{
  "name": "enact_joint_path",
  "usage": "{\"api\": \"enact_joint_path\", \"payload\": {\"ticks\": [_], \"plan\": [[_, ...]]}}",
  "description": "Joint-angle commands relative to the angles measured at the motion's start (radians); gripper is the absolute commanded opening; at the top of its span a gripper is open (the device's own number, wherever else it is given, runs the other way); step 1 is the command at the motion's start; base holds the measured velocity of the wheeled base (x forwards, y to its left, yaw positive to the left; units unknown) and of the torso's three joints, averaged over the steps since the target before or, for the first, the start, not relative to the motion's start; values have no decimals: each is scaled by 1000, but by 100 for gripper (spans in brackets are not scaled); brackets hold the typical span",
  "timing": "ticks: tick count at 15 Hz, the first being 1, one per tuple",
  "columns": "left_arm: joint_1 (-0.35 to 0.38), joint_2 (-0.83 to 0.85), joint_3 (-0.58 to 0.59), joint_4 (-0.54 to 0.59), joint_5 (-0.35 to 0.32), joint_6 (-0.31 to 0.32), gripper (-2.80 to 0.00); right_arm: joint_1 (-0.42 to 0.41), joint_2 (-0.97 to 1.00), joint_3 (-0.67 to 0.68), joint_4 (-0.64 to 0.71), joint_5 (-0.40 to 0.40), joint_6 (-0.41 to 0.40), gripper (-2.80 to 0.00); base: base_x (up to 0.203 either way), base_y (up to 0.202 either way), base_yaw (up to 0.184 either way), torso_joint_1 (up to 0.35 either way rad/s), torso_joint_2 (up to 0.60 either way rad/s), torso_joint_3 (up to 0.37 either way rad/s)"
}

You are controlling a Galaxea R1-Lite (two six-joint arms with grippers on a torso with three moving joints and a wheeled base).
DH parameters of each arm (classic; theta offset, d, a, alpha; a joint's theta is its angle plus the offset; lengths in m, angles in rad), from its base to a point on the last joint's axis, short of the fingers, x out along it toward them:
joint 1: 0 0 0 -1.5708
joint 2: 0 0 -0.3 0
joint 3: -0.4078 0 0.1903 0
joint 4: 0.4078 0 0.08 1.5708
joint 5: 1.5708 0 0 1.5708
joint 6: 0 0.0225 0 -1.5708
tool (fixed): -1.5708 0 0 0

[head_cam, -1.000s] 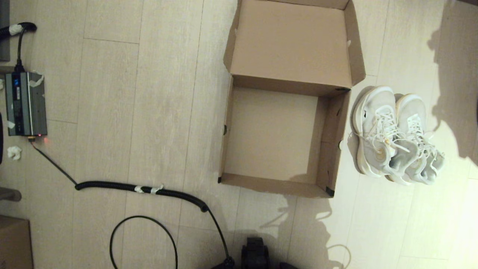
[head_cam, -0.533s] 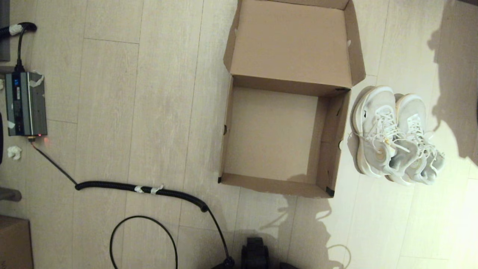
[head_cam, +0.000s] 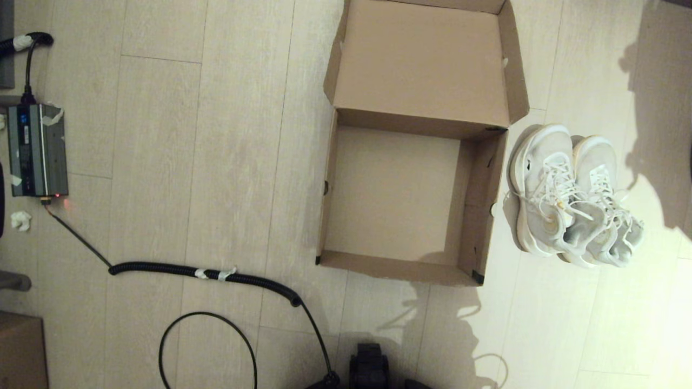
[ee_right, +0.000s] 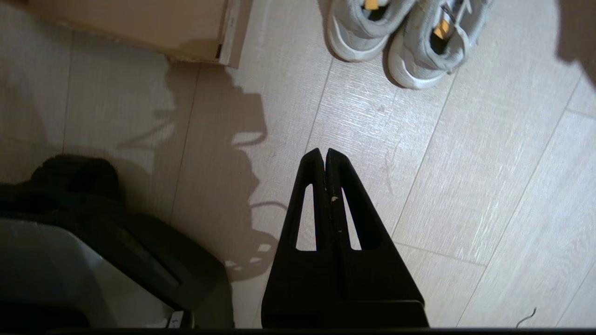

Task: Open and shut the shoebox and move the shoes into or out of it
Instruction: Put the shoes into the shoe box

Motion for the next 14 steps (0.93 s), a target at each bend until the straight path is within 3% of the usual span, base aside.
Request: {"api": "enact_joint_path", "payload": {"ticks": [1,10,14], "plan": [[1,3,-1,0,0,-25,-280,1,3,-4,9,20,-22,-280,0,0,0,0,0,0],[-2,7,-3,3,0,-31,-280,-1,3,-12,37,11,5,-280,0,0,0,0,0,0],[-2,2,-5,11,2,-26,-280,-2,83,-49,41,-11,82,-280,0,0,0,0,0,0]]}}
